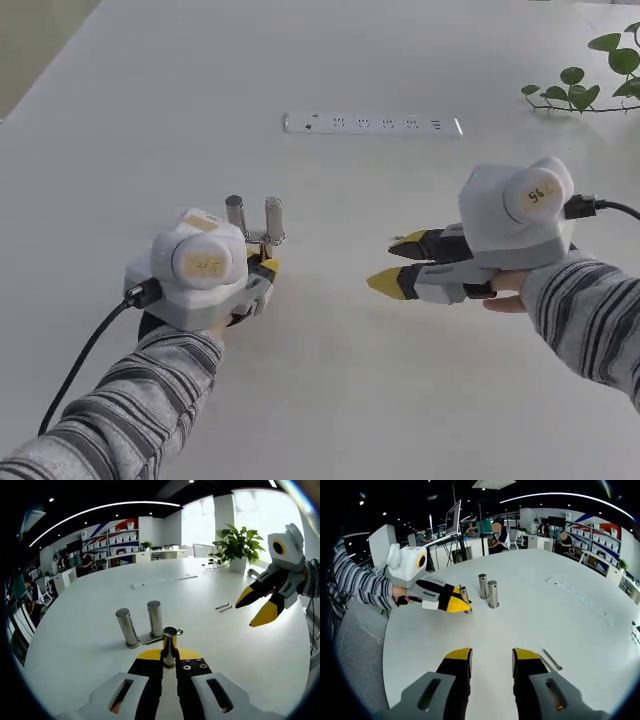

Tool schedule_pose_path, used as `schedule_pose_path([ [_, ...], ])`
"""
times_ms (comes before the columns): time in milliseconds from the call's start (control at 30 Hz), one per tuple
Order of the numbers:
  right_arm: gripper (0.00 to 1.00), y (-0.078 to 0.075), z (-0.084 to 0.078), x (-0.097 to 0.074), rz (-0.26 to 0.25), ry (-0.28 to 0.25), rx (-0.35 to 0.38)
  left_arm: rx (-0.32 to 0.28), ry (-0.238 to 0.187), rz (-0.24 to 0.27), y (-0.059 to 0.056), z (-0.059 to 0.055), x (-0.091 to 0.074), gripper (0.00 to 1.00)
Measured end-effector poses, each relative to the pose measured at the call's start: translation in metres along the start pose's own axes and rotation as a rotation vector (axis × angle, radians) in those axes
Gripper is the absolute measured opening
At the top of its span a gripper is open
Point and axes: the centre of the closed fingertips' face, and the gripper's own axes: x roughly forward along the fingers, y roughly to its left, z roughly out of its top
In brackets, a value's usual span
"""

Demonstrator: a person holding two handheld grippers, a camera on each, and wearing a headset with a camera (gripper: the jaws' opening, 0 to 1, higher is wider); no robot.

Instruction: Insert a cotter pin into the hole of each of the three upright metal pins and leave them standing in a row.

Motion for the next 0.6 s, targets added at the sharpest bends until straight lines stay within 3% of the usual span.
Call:
schedule_pose_path([
  [233, 0.31, 0.002, 0.006, 0.001, 0.014, -0.044, 0.023, -0.025, 0.014, 0.018, 0.01, -0.009, -0.003, 0.05],
  [600, 0.31, 0.002, 0.002, 0.005, 0.018, -0.038, 0.036, -0.053, -0.001, 0.009, 0.016, -0.012, -0.005, 0.05],
])
